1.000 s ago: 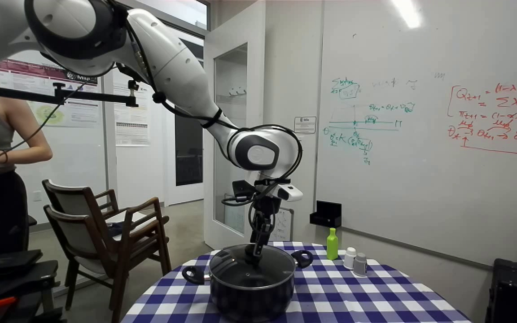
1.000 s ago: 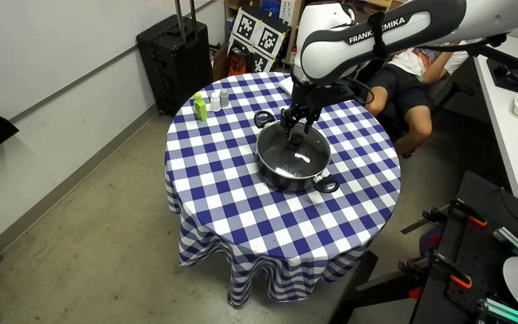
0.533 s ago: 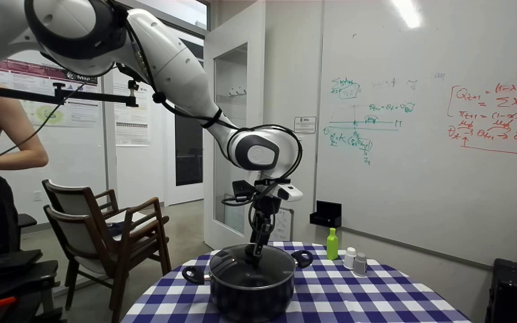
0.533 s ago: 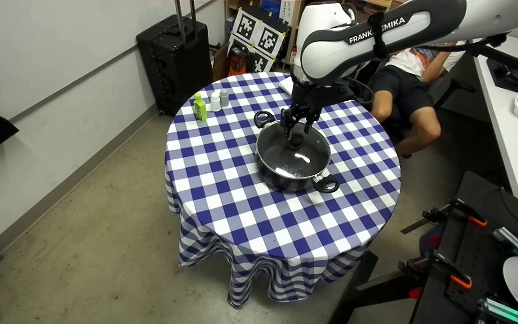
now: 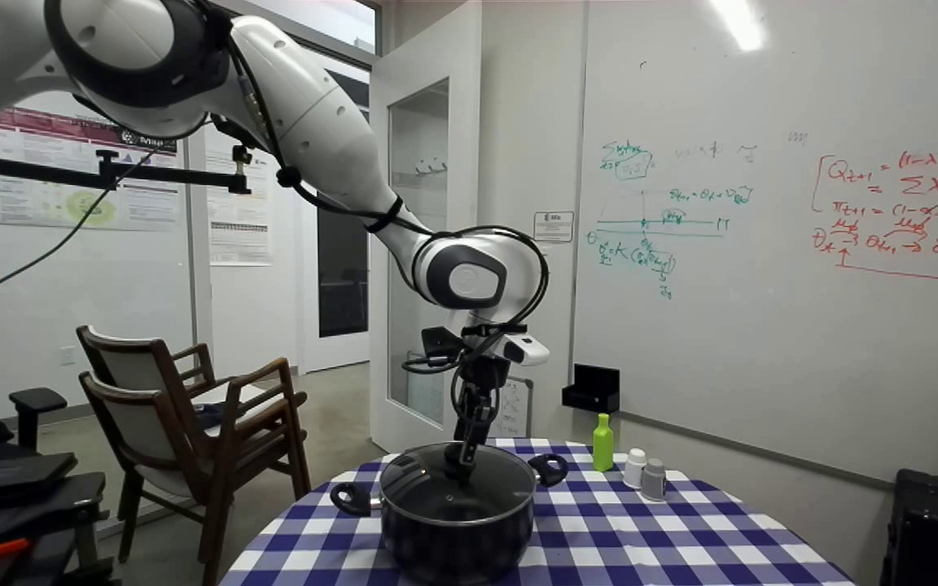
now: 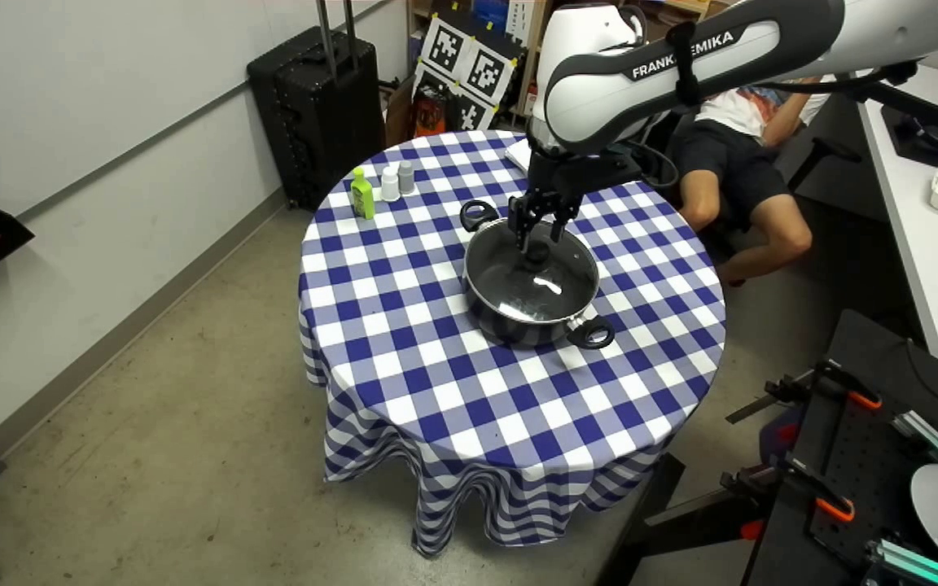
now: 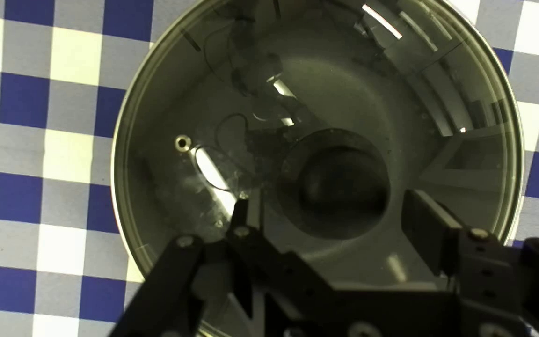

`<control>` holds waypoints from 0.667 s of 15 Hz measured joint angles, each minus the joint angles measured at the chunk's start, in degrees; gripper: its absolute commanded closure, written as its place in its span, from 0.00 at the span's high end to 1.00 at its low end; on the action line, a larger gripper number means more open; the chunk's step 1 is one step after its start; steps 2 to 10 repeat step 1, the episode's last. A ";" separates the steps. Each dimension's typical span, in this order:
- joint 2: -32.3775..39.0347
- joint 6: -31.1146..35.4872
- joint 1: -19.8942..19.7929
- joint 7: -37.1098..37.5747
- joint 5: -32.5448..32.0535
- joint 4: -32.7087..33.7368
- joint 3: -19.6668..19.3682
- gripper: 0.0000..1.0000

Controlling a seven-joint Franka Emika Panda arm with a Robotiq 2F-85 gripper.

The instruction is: Cover the pot

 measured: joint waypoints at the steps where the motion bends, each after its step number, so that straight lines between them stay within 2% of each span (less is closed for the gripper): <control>1: 0.00 0.00 0.00 0.00 0.00 0.00 0.00 0.76; 10: 0.00 0.00 0.00 0.00 0.00 0.00 0.00 0.76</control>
